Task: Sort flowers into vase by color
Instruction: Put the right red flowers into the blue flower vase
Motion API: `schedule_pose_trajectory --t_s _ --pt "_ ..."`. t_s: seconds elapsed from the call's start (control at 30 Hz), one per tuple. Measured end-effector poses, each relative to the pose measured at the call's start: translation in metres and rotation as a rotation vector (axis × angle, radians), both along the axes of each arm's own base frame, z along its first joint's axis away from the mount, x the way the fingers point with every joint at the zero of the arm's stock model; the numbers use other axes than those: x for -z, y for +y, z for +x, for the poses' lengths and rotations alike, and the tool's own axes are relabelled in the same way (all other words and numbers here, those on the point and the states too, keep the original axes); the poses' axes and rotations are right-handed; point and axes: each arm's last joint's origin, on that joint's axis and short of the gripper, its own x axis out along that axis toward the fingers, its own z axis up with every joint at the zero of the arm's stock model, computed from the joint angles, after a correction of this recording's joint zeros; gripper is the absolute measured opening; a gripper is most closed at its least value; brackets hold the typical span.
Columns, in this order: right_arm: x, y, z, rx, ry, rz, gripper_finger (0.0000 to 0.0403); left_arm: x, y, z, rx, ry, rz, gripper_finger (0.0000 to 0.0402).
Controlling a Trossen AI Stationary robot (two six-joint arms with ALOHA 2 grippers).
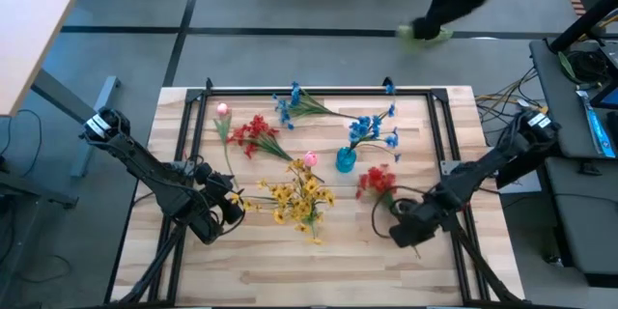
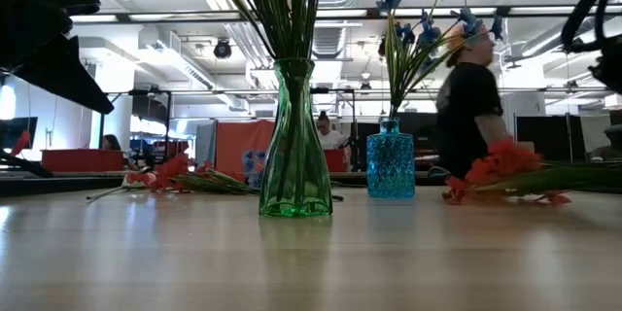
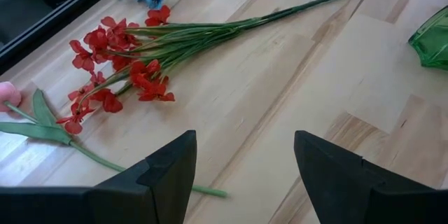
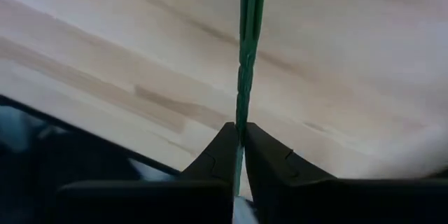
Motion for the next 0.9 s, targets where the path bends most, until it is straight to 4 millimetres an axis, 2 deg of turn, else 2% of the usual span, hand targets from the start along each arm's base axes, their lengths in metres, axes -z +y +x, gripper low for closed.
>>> schedule_pose_trajectory --t_s 0.13,0.27,0.43,0.53,0.67,0.9 --pt "0.003 0.011 -0.002 0.042 0.023 0.012 0.0073 0.0 0.0 0.0 -0.001 -0.001 0.0 0.0224" --pt "0.004 0.011 -0.005 0.045 0.045 -0.011 0.0149 0.0 0.0 0.0 -0.002 -0.003 -0.003 0.0224" --pt "0.01 -0.006 -0.004 0.125 0.013 -0.216 0.0243 0.0 0.0 0.0 -0.004 -0.006 -0.005 0.0224" --pt "0.012 -0.017 -0.002 0.175 -0.038 -0.355 0.0283 0.0 0.0 0.0 -0.004 -0.006 -0.006 0.0224" --pt "0.014 -0.03 0.006 0.188 -0.102 -0.475 0.0304 0.0 0.0 0.0 -0.005 -0.008 -0.006 0.0224" --pt "0.032 -0.04 0.026 0.1 -0.106 -0.515 0.029 0.0 0.0 0.0 -0.016 -0.022 -0.013 0.0224"
